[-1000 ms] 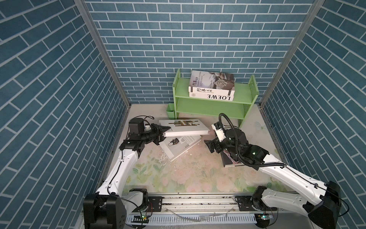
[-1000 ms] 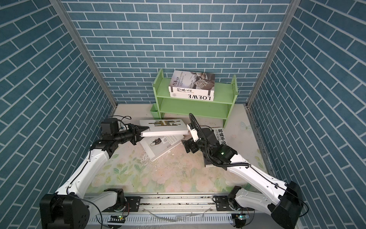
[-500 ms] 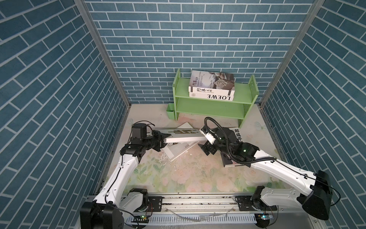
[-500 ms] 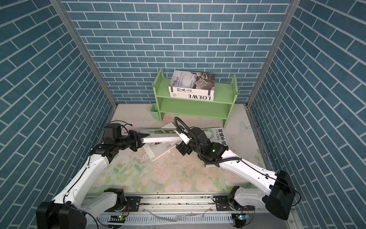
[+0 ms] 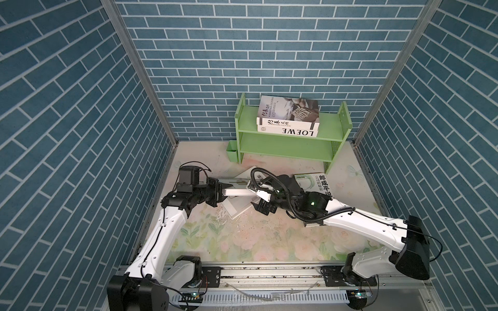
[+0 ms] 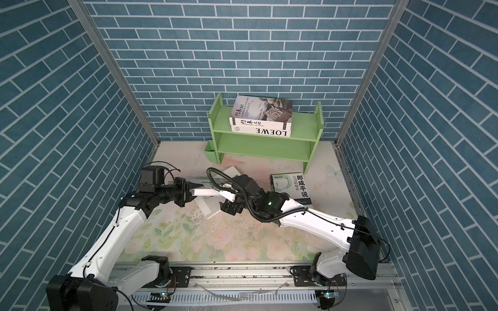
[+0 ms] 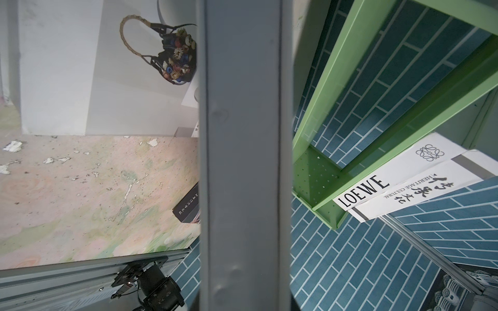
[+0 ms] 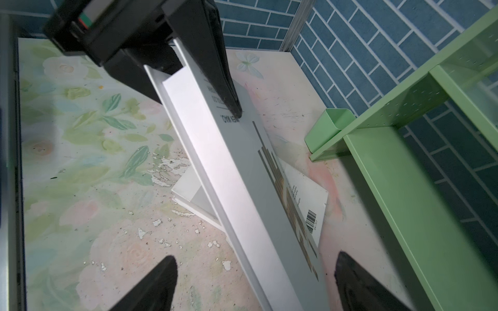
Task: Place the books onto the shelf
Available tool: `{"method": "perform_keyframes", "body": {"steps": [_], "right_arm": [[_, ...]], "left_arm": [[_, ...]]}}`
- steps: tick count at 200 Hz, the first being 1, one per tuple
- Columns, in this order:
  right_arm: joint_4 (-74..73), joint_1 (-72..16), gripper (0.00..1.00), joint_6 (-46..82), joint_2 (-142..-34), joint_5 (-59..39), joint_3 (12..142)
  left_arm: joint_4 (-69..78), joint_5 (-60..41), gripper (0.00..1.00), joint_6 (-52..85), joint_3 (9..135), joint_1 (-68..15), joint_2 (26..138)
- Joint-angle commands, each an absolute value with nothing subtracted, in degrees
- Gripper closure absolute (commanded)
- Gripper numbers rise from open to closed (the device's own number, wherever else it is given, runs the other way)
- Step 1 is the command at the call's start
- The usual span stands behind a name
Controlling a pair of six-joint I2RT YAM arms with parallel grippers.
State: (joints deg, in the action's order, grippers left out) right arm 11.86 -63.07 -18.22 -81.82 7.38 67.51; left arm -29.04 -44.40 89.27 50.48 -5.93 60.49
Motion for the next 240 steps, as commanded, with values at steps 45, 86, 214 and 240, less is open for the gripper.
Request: {"method": "perform_keyframes", "body": {"steps": [45, 86, 214, 240], "right_arm": [[13.7, -64.3, 0.17, -25.0, -89.5, 11.0, 73.7], [13.8, -64.6, 0.21, -27.0, -91.6, 13.0, 74.6], [12.0, -64.8, 0.6, -27.0, -92.6, 15.1, 74.4], [11.0, -64.8, 0.65, -26.1, -92.7, 15.7, 74.0]], "left_arm": [[-39.1, -46.2, 0.72, 84.4, 56.7, -6.0, 62.2], [-40.0, -46.5, 0.71, 83.6, 59.1, -6.0, 63.6], [-38.5, -45.6, 0.38, 80.6, 62.7, -4.4, 65.4], [-34.6, -44.0, 0.33, 80.4, 61.9, -3.8, 64.0]]}}
